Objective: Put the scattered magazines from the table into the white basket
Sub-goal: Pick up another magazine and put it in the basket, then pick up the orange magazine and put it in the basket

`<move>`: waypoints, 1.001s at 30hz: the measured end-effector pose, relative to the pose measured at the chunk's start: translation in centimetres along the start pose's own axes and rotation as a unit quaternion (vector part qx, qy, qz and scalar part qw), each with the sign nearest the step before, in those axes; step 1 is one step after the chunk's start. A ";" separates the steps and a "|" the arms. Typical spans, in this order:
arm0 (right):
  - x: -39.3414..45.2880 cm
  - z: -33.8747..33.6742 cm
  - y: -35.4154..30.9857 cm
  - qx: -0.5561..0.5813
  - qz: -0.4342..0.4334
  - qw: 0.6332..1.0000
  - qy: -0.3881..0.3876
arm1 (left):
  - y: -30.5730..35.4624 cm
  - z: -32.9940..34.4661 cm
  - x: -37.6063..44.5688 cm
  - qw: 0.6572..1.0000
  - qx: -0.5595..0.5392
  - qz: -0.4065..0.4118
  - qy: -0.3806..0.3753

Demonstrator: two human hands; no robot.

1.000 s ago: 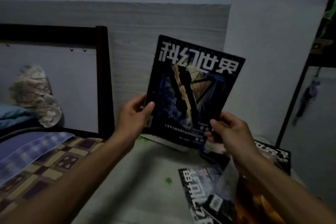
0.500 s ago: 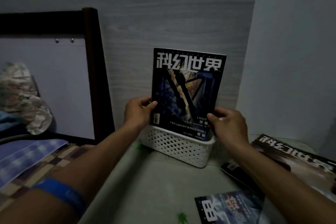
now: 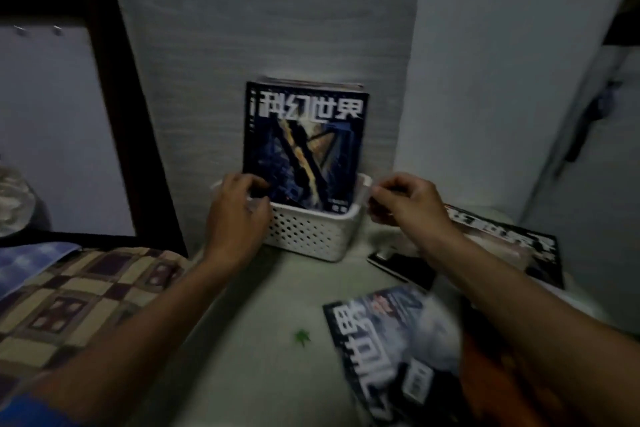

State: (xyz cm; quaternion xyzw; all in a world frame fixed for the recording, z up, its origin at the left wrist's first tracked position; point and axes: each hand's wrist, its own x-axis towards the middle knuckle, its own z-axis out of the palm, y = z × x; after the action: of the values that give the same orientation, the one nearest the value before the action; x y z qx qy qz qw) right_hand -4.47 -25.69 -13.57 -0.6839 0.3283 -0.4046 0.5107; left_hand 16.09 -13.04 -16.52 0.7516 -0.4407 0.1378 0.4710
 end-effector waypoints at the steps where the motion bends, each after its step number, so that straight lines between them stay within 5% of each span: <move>1: -1.5 -1.1 0.2 -0.012 0.000 1.000 -0.018 | 0.7 -0.2 -1.6 0.999 0.011 0.029 0.006; 7: -13.5 -14.0 1.8 -0.211 -0.007 0.977 -0.045 | 7.8 0.9 -11.4 0.967 -0.088 0.115 -0.209; 10: -17.3 -19.5 2.0 -0.412 0.027 0.911 -0.024 | 11.5 2.5 -13.4 0.937 -0.118 0.095 -0.316; 16: -21.6 -22.7 3.1 -0.577 0.105 0.809 -0.038 | 15.4 4.0 -16.5 0.940 -0.004 0.044 -0.339; 20: -22.5 -22.7 2.8 -0.542 0.124 0.828 -0.071 | 16.8 3.1 -17.7 0.918 -0.053 -0.039 -0.390; 23: -22.9 -22.4 2.1 -0.537 0.128 0.831 -0.070 | 17.7 2.4 -17.5 0.903 -0.174 -0.190 -0.344; 26: -23.1 -21.8 1.8 -0.504 0.134 0.850 -0.082 | 18.0 1.7 -16.9 0.806 -0.302 -0.345 -0.374; 27: -23.2 -21.3 1.8 -0.480 0.131 0.862 -0.091 | 18.1 1.5 -17.0 0.788 -0.305 -0.340 -0.413; 30: -23.2 -19.7 2.0 -0.413 0.126 0.895 -0.106 | 18.1 1.5 -17.7 0.814 -0.281 -0.256 -0.438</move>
State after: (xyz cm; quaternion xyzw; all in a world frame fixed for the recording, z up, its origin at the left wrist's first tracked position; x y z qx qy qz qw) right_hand -32.67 -14.75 -17.58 -0.8250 0.4934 -0.0895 0.2607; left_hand -8.69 -7.89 -17.63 0.6529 -0.4116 -0.4617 0.4372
